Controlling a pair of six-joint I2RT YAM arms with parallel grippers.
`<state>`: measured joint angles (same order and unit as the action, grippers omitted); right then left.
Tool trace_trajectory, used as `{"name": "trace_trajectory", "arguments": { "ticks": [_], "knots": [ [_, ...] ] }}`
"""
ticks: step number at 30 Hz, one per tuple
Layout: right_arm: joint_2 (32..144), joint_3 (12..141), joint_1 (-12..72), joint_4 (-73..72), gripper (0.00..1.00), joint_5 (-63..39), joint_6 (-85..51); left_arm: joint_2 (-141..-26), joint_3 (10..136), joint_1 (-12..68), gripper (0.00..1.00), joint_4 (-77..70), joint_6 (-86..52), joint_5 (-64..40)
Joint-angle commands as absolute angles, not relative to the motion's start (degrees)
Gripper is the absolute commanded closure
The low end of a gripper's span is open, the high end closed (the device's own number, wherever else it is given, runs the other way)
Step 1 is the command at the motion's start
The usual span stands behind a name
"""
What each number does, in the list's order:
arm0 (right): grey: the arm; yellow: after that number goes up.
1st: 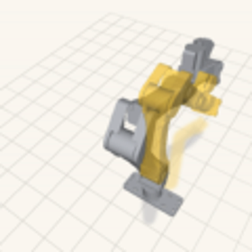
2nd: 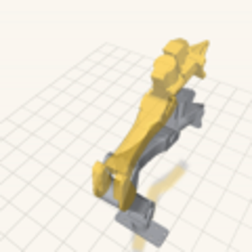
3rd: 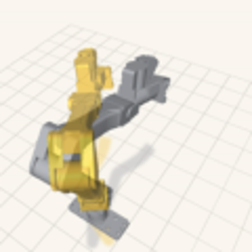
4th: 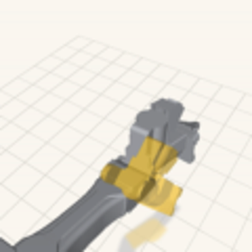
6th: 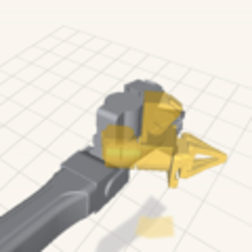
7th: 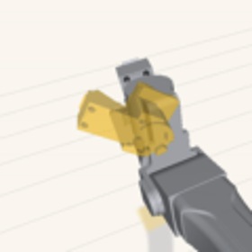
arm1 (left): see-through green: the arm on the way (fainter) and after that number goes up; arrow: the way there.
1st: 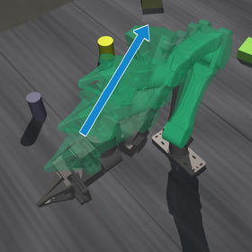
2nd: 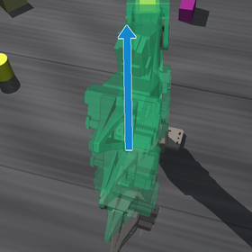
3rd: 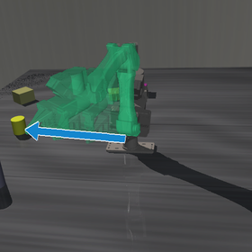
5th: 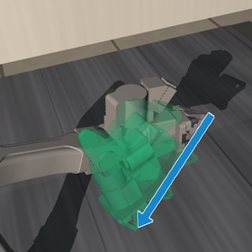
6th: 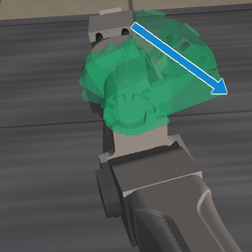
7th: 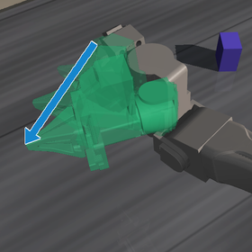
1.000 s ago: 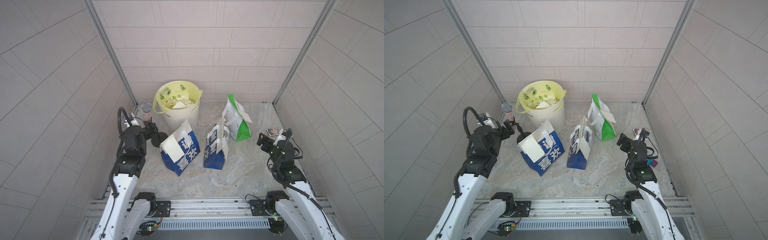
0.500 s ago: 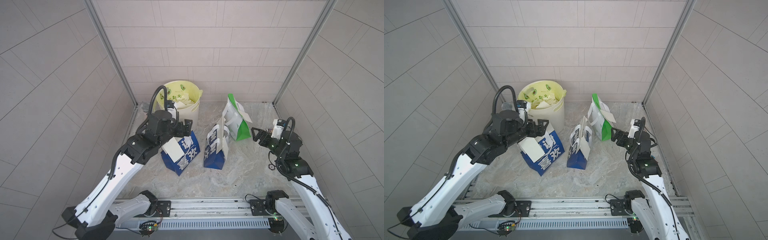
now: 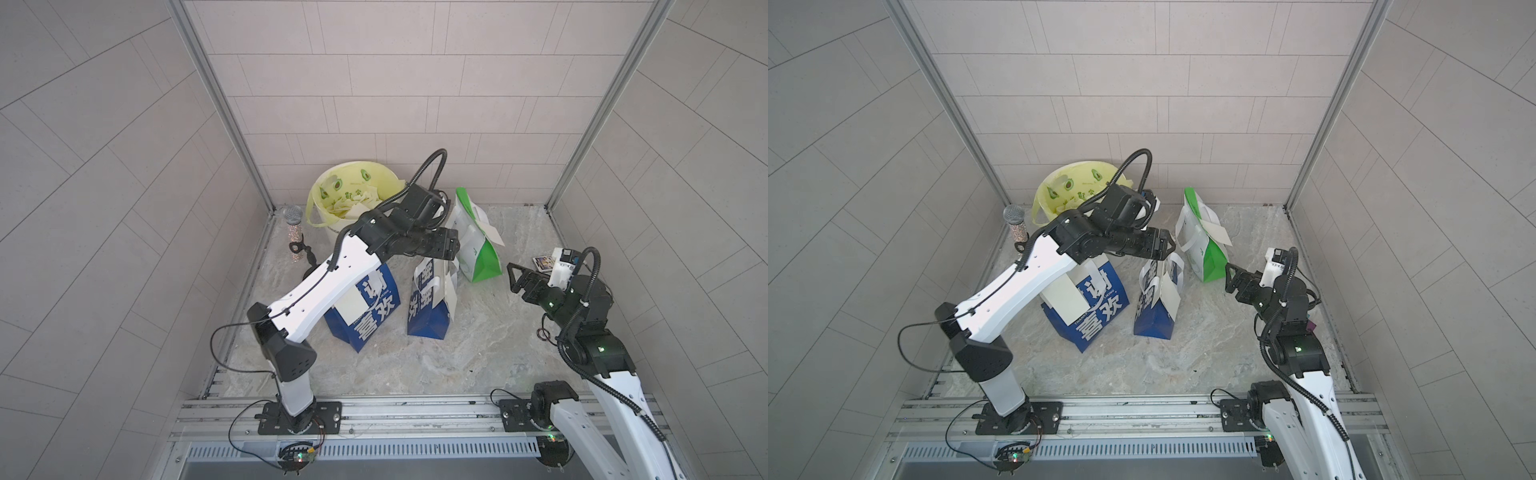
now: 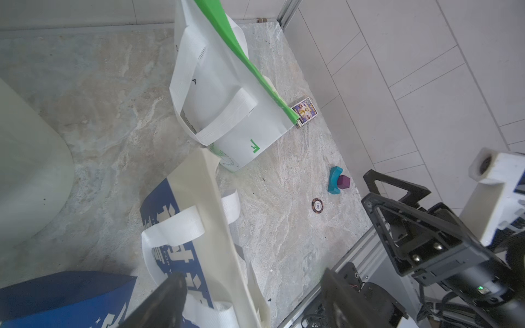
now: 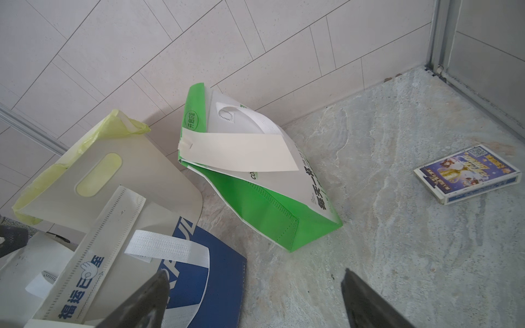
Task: Shred takeout receipts and throw away
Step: Pick up the takeout bag at the center of the board.
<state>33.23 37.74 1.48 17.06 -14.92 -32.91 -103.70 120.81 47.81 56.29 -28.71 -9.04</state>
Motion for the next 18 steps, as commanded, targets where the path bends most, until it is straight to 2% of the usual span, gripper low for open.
{"name": "trace_trajectory", "arguments": {
  "ticks": [1,6,18],
  "knots": [
    [31.27,36.09,1.40,17.09,0.06,-13.59,-36.19,-106.74,125.21,49.24,0.25,65.29,-26.51,-2.59],
    [29.78,33.07,1.41,16.26,0.07,-13.47,-38.71,-111.27,130.40,49.92,0.34,68.46,-25.10,3.10],
    [30.23,35.42,1.41,20.39,0.08,-14.57,-34.71,-117.22,132.49,49.92,0.68,65.95,-23.82,1.46]
  ]
}}
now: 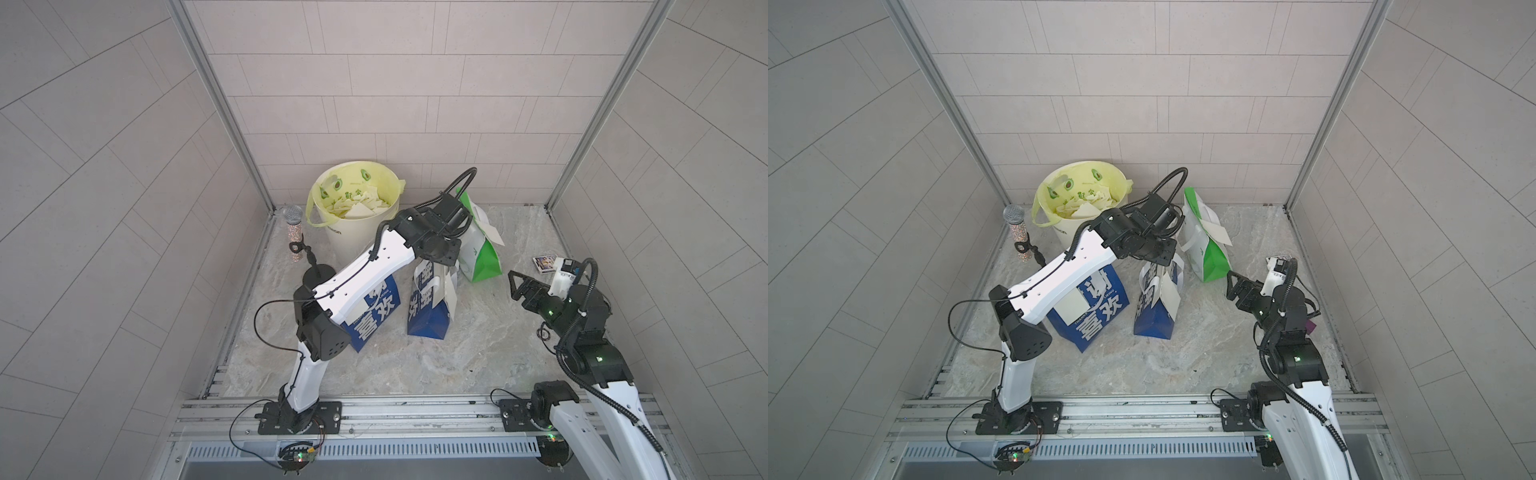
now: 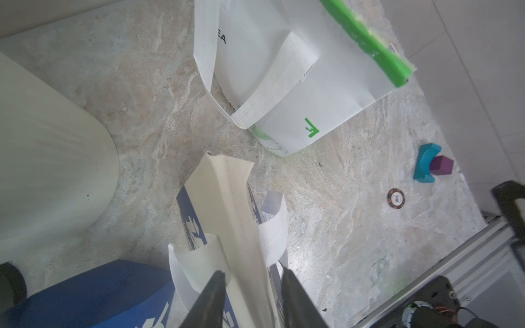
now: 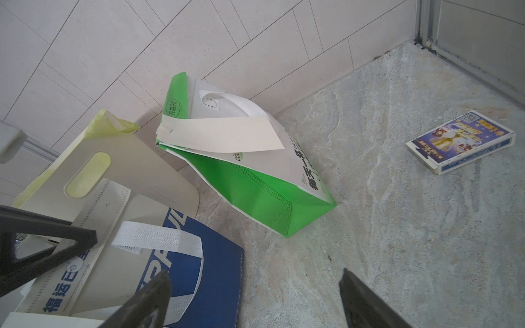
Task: Shred takeout receipts and throw away
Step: Pick up the takeout bag at the center of the board, then tear off the takeout receipt from the takeout bag.
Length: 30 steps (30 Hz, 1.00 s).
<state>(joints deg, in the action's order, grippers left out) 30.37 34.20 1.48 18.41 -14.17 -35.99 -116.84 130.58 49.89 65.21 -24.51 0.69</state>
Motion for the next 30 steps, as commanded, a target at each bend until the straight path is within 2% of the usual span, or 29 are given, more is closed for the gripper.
{"name": "trace_trajectory", "arguments": {
  "ticks": [1,5,9,13,16,23,27,30],
  "knots": [
    [30.23,36.99,1.41,20.90,0.08,-14.66,-34.31,-117.31,132.46,49.91,0.72,65.92,-23.79,1.26],
    [30.48,38.18,1.41,20.97,0.09,-17.78,-32.60,-116.92,132.41,49.84,0.88,65.30,-23.44,0.35],
    [32.52,39.60,1.49,18.33,0.11,-27.93,-30.69,-115.80,131.94,49.57,0.99,63.94,-22.10,-1.22],
    [35.37,41.58,3.07,16.03,0.14,-38.64,-28.61,-113.63,129.14,48.87,1.00,60.41,-20.19,-6.27],
    [36.21,41.48,6.82,14.21,0.15,-43.08,-25.73,-111.53,126.18,48.33,1.00,57.14,-19.22,-10.95],
    [38.54,36.45,20.47,8.87,0.16,-39.14,-20.34,-107.34,119.68,47.29,1.00,51.47,-18.75,-17.98],
    [39.15,30.73,21.71,0.54,0.16,-40.25,-28.44,-104.85,116.56,47.11,1.00,48.68,-18.82,-18.58],
    [37.35,28.22,21.69,-0.36,0.15,-39.89,-32.72,-103.35,114.96,46.98,1.00,47.05,-19.07,-18.77]
  ]
}}
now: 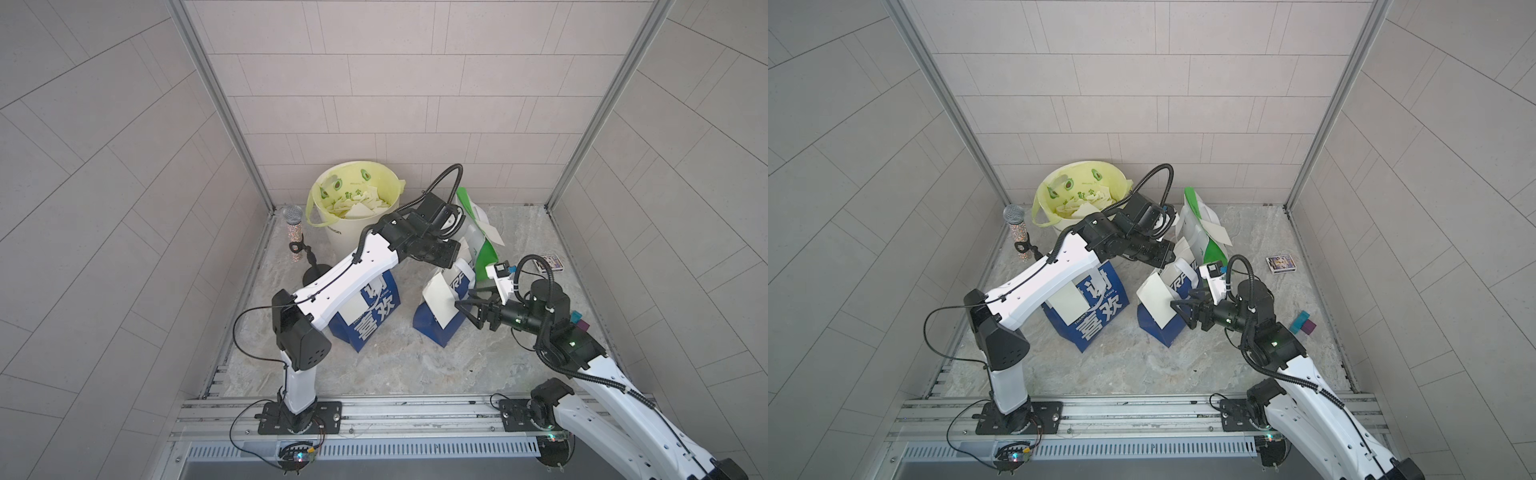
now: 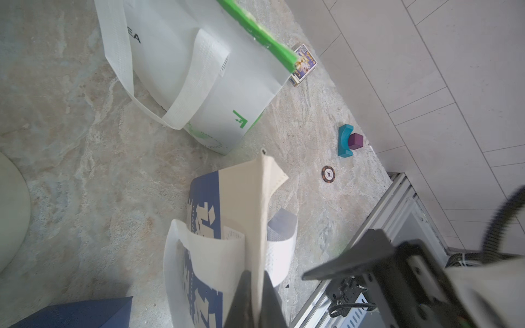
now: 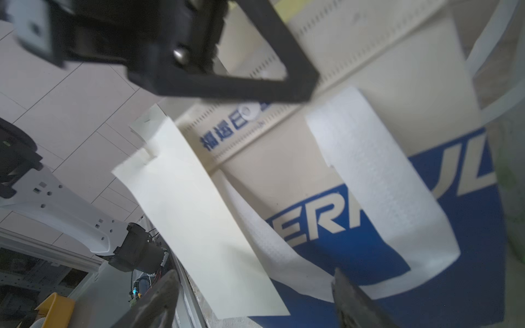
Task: Shred takeout receipts and throw away
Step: Tear off the takeout receipt from the takeout bag.
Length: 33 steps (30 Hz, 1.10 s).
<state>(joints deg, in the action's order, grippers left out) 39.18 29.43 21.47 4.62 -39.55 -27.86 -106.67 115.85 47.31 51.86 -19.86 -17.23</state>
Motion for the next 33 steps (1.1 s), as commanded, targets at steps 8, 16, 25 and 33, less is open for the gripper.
{"name": "trace_trajectory", "arguments": {
  "ticks": [8,16,25,33],
  "knots": [
    [39.10,25.07,21.53,-0.53,0.06,-45.66,-37.90,-100.94,112.60,46.86,1.00,43.51,-19.70,-19.34],
    [45.83,24.16,21.62,-13.95,0.05,-49.93,-44.65,-100.45,111.98,46.71,1.00,42.56,-20.54,-19.81],
    [41.99,24.51,21.54,-14.16,0.20,-49.25,-46.25,-101.69,111.49,46.76,1.00,42.03,-23.54,-15.42],
    [40.19,25.83,21.56,-9.80,0.31,-48.76,-46.10,-102.04,110.83,46.73,1.00,41.16,-25.31,-10.36]
  ]
}}
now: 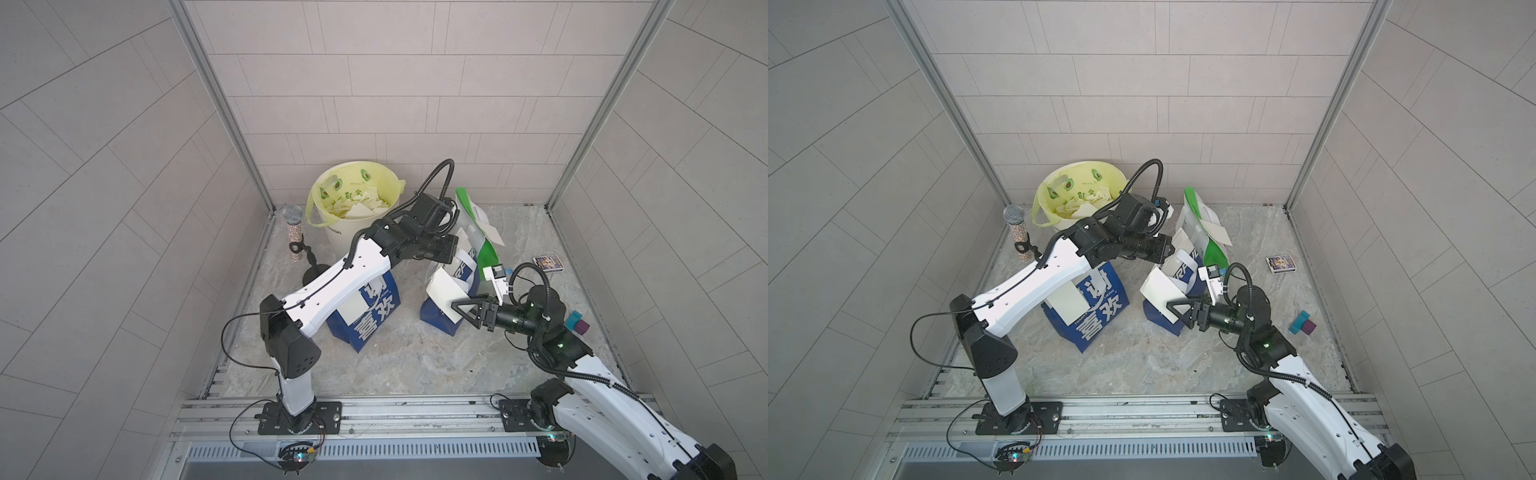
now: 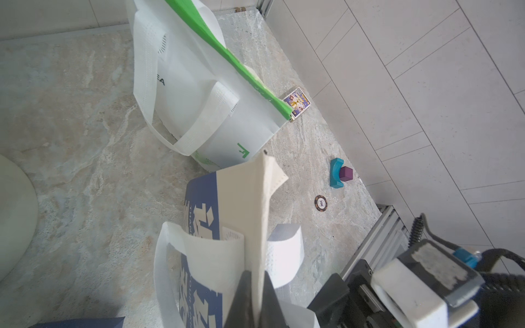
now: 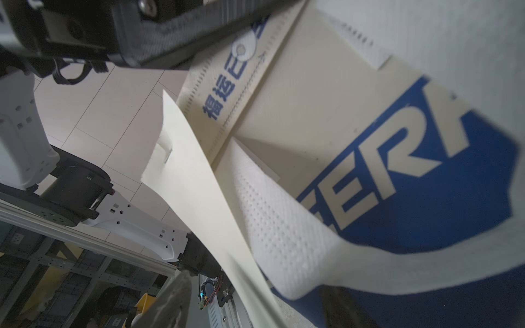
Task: Shred takeout receipts and throw away
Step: Tear off the takeout receipt from the takeout bag.
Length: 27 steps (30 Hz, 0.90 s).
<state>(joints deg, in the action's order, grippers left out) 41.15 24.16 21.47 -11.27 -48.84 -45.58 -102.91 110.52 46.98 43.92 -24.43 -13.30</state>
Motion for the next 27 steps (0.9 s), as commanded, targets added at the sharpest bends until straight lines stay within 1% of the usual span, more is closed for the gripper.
{"name": "trace_trajectory", "arguments": {
  "ticks": [1,9,15,19,27],
  "knots": [
    [40.17,25.89,21.58,-9.12,0.31,-48.78,-45.97,-102.08,110.96,46.72,1.00,41.35,-25.30,-10.04],
    [39.29,25.48,21.58,-3.98,0.32,-48.69,-43.68,-101.52,110.32,46.58,1.00,41.27,-26.19,-5.71],
    [40.64,25.59,21.62,-12.01,0.33,-48.92,-47.31,-101.95,109.22,46.51,1.00,40.48,-27.63,-7.96],
    [42.29,25.89,21.60,-16.25,0.36,-48.39,-49.27,-101.98,108.11,46.49,1.00,39.78,-28.55,-9.33],
    [43.41,25.75,21.54,-14.84,0.41,-47.14,-47.58,-101.65,107.50,46.49,1.00,39.10,-29.18,-9.85]
  ]
}}
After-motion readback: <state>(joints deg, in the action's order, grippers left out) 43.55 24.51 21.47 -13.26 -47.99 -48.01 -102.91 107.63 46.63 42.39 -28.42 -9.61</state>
